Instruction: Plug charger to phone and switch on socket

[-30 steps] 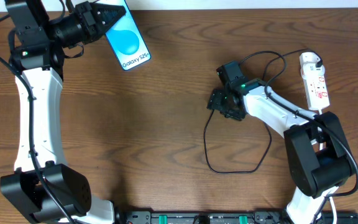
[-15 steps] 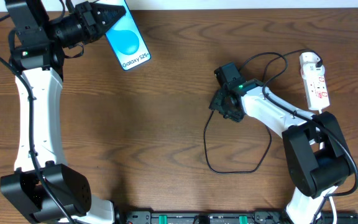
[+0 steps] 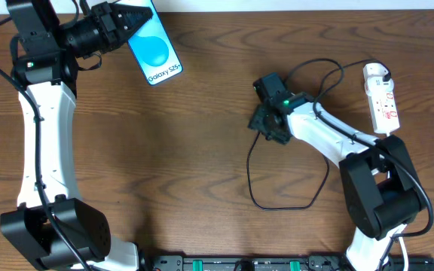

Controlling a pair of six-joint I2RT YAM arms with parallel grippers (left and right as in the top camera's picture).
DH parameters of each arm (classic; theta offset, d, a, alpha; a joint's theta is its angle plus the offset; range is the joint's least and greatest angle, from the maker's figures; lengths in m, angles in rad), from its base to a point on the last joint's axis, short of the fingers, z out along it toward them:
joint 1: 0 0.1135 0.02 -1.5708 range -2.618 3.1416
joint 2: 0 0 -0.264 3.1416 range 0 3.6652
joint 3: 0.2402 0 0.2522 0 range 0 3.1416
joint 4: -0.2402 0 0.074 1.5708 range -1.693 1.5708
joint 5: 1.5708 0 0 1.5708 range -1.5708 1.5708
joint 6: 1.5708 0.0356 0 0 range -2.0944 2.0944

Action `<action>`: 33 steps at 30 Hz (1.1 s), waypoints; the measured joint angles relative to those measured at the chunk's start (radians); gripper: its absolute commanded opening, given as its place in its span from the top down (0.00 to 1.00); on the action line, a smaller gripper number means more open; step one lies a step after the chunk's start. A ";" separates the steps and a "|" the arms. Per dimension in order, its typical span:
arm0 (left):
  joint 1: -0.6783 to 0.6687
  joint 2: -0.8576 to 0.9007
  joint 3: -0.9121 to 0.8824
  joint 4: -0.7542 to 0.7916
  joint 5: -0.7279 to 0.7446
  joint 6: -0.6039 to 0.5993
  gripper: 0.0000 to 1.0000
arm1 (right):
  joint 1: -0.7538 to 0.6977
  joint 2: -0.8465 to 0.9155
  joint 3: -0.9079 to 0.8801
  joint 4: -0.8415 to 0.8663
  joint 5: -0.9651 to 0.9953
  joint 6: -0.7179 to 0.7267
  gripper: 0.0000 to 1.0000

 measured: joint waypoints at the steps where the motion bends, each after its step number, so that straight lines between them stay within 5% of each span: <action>1: 0.000 0.000 0.000 0.000 0.001 0.000 0.93 | 0.005 0.000 0.006 0.000 -0.001 0.003 0.34; 33: 0.000 0.000 0.000 0.000 0.002 0.000 0.93 | 0.015 0.176 0.210 -0.164 -0.007 0.037 0.63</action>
